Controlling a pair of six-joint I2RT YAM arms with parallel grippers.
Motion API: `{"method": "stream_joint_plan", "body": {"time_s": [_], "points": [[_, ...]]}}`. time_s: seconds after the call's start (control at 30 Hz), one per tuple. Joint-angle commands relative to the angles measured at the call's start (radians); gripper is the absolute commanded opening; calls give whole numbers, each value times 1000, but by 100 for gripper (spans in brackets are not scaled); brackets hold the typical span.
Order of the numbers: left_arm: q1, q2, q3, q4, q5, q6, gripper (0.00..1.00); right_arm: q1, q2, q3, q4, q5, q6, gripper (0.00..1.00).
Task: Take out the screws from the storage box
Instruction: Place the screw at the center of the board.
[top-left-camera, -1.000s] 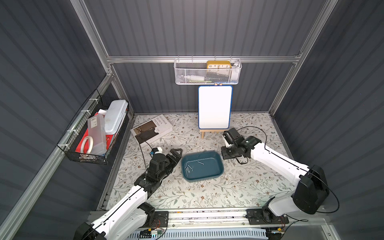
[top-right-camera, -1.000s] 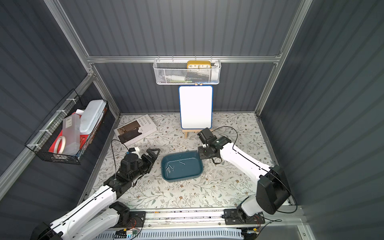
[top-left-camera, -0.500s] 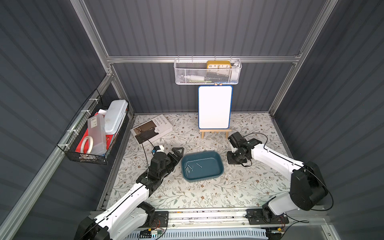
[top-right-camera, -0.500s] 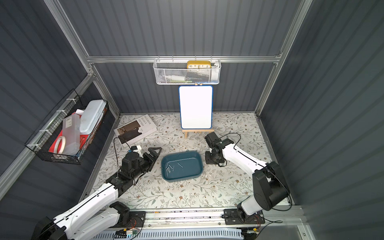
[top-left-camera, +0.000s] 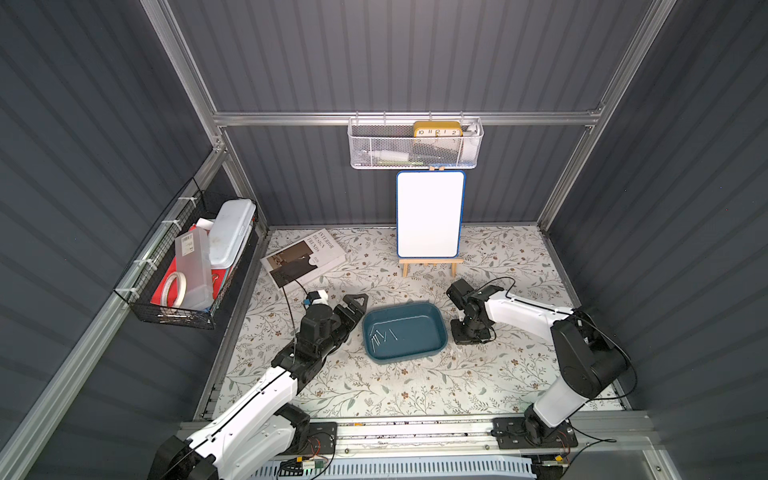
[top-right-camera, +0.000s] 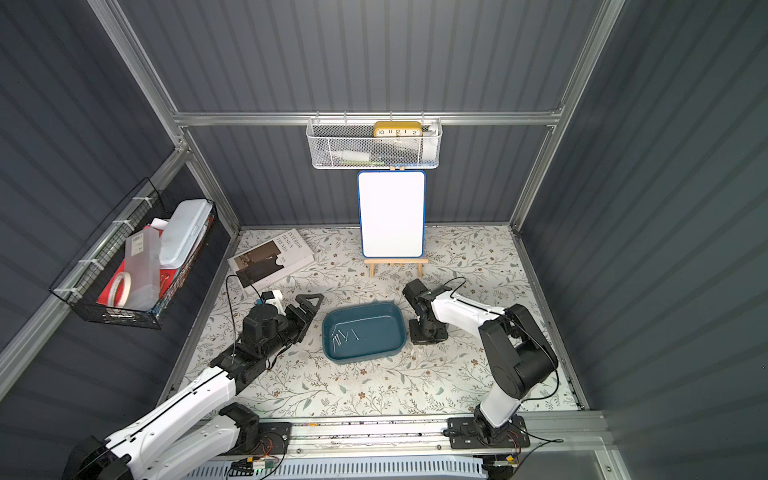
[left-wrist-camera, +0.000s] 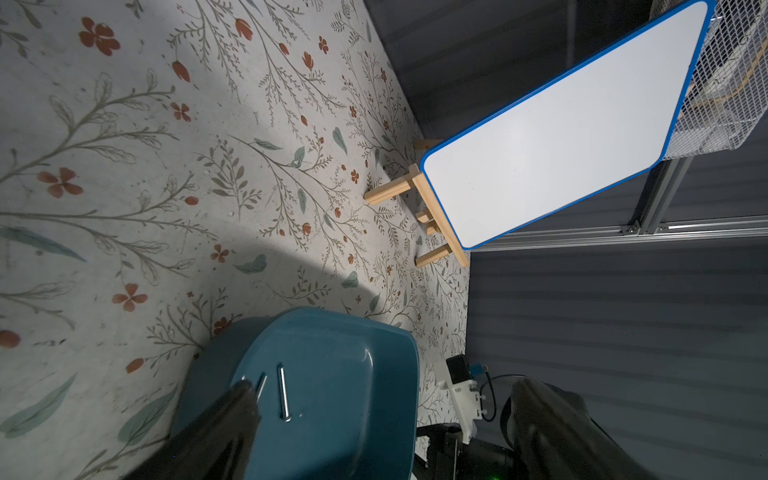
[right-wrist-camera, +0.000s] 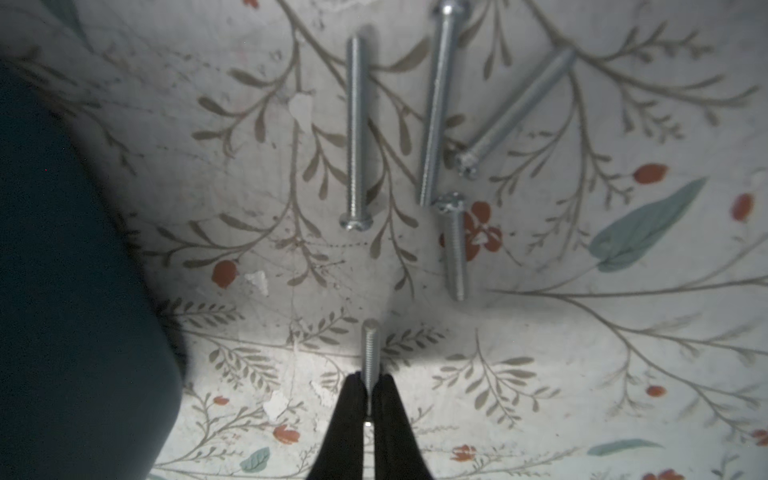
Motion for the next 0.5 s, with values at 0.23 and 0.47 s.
{"method": "stream_joint_plan", "body": {"time_s": [0.23, 0.47], "points": [[-5, -25, -1, -9, 13, 15, 99, 2, 19, -1, 0, 33, 17, 20], [-5, -63, 5, -19, -16, 24, 99, 2, -78, 39, -43, 21, 6, 26]]}}
